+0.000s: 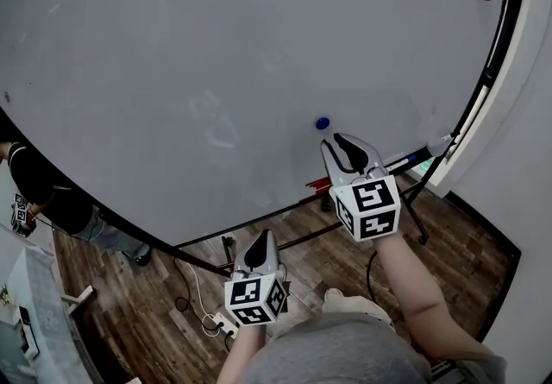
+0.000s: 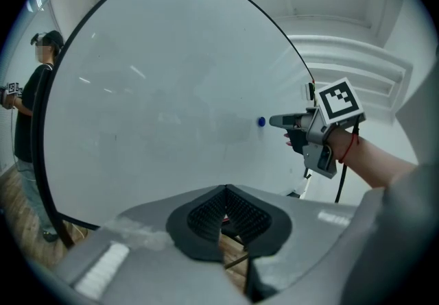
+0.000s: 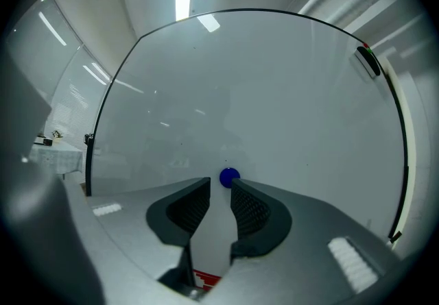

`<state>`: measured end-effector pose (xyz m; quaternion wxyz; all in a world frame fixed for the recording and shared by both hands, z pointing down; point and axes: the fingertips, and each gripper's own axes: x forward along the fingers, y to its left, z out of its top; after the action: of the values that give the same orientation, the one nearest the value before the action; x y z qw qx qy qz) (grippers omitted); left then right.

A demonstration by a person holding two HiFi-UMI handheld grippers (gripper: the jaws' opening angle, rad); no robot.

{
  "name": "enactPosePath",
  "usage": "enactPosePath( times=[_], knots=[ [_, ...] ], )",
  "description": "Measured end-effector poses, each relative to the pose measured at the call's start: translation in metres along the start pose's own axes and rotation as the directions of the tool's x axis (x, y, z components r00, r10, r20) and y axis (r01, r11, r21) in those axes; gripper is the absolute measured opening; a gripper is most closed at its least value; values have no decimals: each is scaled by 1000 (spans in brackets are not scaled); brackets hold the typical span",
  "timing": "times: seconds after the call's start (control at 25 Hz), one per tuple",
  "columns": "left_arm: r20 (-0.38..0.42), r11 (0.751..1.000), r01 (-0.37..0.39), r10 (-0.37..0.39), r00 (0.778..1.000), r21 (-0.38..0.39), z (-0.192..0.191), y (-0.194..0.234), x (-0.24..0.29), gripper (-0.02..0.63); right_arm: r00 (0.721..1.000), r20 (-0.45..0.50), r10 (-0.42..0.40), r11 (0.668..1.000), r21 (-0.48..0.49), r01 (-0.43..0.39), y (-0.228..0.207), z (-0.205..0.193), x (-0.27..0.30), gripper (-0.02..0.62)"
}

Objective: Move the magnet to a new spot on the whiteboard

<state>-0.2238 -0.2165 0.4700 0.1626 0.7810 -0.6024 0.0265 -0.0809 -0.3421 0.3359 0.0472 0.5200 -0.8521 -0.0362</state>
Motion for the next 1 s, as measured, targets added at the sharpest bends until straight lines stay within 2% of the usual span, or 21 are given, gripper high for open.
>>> enactPosePath(
  times=[0.2, 0.64, 1.0],
  knots=[
    [0, 1000, -23, 23, 1000, -4, -2, 3, 0, 5, 1000, -12, -1, 1000, -6, 1, -6, -1, 13, 138],
    [5, 997, -67, 68, 998, -24, -4, 12, -2, 5, 999, -29, -17, 999, -30, 16, -11, -3, 36, 137],
    [0, 997, -73, 73, 997, -24, -5, 16, 1, 5, 998, -21, -51, 998, -35, 51, -12, -1, 43, 127]
  ],
)
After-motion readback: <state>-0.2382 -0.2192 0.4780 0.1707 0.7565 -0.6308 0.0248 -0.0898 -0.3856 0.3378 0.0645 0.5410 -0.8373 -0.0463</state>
